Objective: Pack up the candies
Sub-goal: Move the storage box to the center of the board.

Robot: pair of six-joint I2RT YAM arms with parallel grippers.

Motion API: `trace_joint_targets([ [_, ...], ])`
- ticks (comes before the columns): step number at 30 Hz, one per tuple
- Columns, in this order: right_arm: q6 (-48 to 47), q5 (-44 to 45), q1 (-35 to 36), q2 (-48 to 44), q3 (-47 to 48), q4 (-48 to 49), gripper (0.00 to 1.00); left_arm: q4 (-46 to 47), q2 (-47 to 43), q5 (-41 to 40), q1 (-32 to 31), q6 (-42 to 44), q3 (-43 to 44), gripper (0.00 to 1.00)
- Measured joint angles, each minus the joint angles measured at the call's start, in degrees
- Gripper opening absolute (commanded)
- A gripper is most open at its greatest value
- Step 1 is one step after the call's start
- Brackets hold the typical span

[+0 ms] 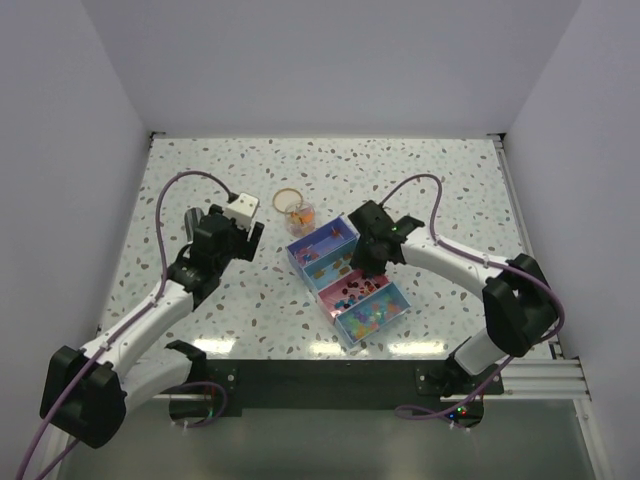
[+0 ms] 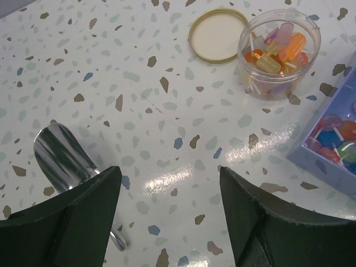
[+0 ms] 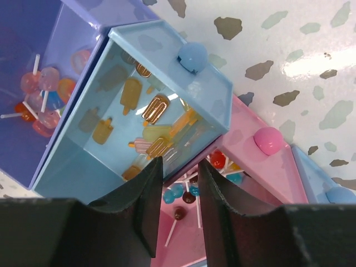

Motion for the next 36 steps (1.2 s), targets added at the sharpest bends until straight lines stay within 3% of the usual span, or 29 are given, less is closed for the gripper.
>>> trace_joint_targets([
  [6,1.46,1.14,-2.08,0.04,0.00,-0.76,0.22,0.00,-0.74,-0.46,-0.09,0.00,-0.35,0.76],
  [12,0.11,2.43,-9.07,-0.07,0.02,-1.31,0.13,0.02,-1.11,-0.92,-0.09,0.00,-0.35,0.77],
  [21,-13.81,8.59,-23.02,3.63,4.39,-2.56,0.04,0.02,-1.07,-1.14,-0.09,0.00,-0.35,0.77],
  [29,-26.45,8.15,-31.89,17.35,19.96,0.28,0.03,-0.24,0.07,-0.76,-0.09,0.00,-0.35,0.77],
  [36,-36.06,5.29,-34.82,29.70,36.04,3.43,0.13,-0.39,2.69,1.75,-0.09,-0.15,-0.04,0.76],
])
